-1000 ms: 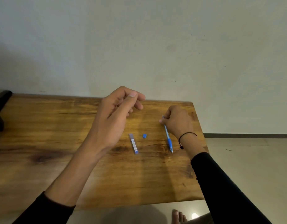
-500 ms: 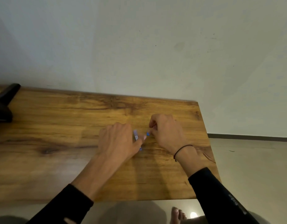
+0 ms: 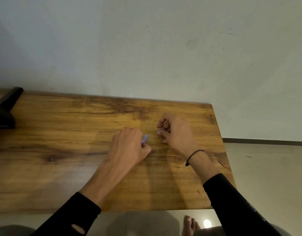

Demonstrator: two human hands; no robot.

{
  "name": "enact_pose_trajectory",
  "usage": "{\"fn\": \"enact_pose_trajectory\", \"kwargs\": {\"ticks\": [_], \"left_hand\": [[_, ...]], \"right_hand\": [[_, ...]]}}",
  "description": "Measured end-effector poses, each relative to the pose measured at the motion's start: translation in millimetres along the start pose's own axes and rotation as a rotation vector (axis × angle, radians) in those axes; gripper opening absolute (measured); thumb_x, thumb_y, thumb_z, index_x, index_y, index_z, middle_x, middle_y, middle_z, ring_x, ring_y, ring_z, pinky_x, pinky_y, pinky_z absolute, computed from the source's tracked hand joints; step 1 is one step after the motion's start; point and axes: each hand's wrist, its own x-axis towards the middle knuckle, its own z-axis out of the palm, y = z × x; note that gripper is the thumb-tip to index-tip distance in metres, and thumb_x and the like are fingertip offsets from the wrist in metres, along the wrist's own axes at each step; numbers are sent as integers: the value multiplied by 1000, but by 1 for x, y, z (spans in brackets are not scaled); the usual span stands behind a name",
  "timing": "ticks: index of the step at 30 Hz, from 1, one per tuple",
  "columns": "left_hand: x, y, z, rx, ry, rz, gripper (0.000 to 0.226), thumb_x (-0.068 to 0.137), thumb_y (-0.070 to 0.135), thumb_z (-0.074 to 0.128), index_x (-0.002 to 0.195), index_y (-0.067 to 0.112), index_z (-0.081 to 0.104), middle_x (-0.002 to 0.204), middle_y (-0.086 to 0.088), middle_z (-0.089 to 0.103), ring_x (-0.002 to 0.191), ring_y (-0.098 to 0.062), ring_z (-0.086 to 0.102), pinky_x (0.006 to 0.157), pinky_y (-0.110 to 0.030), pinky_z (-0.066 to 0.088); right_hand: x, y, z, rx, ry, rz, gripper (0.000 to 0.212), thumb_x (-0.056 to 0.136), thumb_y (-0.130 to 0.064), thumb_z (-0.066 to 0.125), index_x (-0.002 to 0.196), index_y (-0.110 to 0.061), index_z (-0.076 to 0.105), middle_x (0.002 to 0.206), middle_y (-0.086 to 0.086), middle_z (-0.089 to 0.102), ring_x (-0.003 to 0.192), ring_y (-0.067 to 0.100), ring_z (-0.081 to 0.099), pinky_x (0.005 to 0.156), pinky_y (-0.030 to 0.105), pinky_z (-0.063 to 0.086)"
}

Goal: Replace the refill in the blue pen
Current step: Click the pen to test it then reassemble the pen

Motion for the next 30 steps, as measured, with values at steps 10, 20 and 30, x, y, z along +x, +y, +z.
{"fn": "enact_pose_trajectory", "kwargs": {"ticks": [10, 20, 30], "left_hand": [[-10, -13, -24, -541, 17, 58, 12, 70, 38, 68, 73, 27, 69, 59, 15, 75, 54, -3, 71, 66, -38, 62], [-12, -13, -24, -470, 76, 117, 9, 77, 29, 77, 77, 28, 68, 56, 15, 69, 62, 1, 69, 62, -30, 58], [-14, -9, -23, -368, 83, 210, 9, 83, 25, 77, 83, 25, 68, 67, 9, 73, 62, -10, 69, 64, -38, 60]], "right_hand": [[2, -7, -16, 534, -157, -104, 18, 93, 6, 77, 90, -11, 72, 84, 9, 75, 76, 20, 78, 58, 30, 66], [8, -1, -19, 464, -189, -137, 7, 90, 8, 79, 92, 8, 73, 79, -2, 77, 77, 21, 77, 67, 33, 67], [11, 2, -24, 310, -221, -190, 8, 89, 11, 79, 86, 4, 74, 89, 15, 78, 80, 24, 81, 69, 33, 69]]}}
